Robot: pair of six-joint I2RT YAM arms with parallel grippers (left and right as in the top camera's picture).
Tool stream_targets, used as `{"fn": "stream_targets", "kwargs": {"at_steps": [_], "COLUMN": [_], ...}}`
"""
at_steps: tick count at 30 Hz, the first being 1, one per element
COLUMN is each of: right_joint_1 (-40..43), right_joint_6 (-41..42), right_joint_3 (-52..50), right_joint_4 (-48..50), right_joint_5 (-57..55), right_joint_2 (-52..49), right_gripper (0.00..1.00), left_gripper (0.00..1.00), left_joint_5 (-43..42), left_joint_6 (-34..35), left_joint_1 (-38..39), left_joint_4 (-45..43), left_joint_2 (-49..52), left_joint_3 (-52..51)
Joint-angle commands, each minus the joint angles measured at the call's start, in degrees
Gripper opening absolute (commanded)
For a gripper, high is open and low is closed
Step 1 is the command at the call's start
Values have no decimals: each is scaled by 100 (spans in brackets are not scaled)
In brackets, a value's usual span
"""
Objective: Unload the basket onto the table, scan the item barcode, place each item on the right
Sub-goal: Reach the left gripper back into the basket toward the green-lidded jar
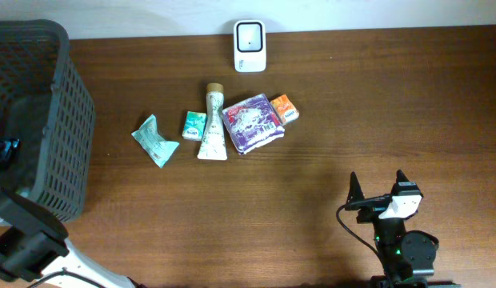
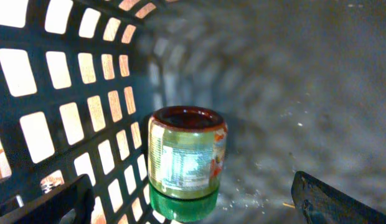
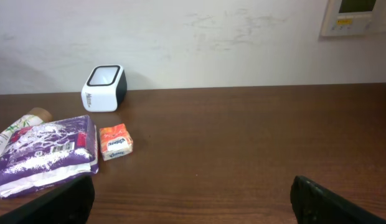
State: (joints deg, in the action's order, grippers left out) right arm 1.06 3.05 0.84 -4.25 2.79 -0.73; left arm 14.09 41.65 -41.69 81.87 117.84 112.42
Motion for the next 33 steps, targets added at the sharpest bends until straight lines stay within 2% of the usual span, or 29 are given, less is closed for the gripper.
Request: {"fn": "stream_targets", "kwargs": {"at_steps": [1,6,9,10,12,14,17,23,28,30,33], "right_joint_1": [-31,-31,-31,-31,-31,-31,-31,-31,-31,-31,-31], "right_joint_6": [42,42,42,42,42,42,42,42,42,42,42], "right_joint_3": [-52,-52,-52,-52,-52,-52,-52,-52,-52,-52,-52], "right_joint_4": [-4,-4,-4,-4,-4,-4,-4,-4,-4,-4,-4], "right_joint_5": [-28,-26,-28,-28,-28,-26,-28,-28,-28,-28,-26], "right_joint_2": [33,33,33,33,31,33,33,33,33,33,33], "right_gripper": [99,99,99,99,99,99,99,99,99,99,98], "left_gripper": [99,99,77,74,61,58,58,67,67,77,79], "left_joint_5": [179,179,173,151,116,116,118,136,70,28,17], "left_joint_6": [118,116,116,116,92,50,52,52,50,50,50], "left_joint_1": [-142,-146,-144,-144,-144,-144,-144,-151,-151,-151,-151], "left_joint_4": [-131,-328,-431,-450,-452,-448,-354,-494,-796,-874,-964], "left_joint_2": [-76,-74,-74,-74,-74,-74,-74,-66,-63,-63,-63], "left_joint_3": [-216,-546,-664,-671,-671,-671,-680,-1047,-1534,-1617,-1657]}}
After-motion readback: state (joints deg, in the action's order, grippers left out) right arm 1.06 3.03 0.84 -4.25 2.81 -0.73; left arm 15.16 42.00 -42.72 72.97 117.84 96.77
